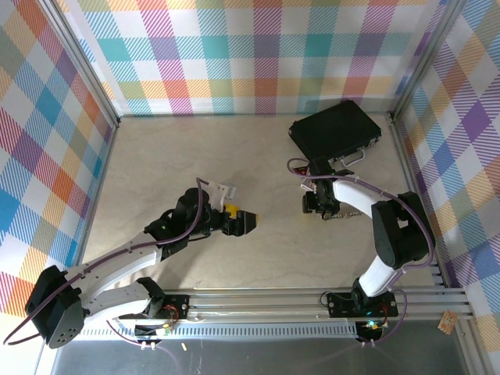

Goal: Put the keys on the keyring

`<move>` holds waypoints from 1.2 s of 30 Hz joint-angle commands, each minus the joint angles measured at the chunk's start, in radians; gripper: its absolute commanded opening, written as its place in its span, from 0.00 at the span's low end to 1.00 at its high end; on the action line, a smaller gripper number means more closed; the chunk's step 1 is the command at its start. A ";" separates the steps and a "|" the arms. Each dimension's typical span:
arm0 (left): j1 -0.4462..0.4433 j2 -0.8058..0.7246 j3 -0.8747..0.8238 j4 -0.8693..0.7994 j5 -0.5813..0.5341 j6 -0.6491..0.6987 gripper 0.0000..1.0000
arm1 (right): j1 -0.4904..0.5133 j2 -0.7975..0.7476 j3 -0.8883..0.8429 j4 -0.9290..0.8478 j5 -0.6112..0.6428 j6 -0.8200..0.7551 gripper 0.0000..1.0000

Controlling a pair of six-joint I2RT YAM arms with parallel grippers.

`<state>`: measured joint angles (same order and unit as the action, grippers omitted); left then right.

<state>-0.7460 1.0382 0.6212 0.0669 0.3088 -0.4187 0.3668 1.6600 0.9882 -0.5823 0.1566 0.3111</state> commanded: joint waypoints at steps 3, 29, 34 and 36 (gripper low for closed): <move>-0.003 -0.034 0.000 0.019 -0.041 0.015 0.95 | 0.014 0.027 -0.028 0.021 -0.014 0.029 0.61; 0.002 -0.139 -0.014 -0.065 -0.152 0.021 0.97 | 0.256 -0.017 -0.028 0.027 -0.044 0.203 0.60; 0.005 -0.168 0.037 -0.178 -0.179 0.035 0.97 | 0.304 -0.062 -0.022 0.050 -0.065 0.254 0.58; 0.006 -0.180 0.052 -0.219 -0.190 0.044 0.96 | 0.304 -0.099 -0.034 0.071 -0.094 0.271 0.58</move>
<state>-0.7441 0.8909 0.6205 -0.0734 0.1463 -0.3992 0.6659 1.6276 0.9489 -0.5354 0.1028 0.5266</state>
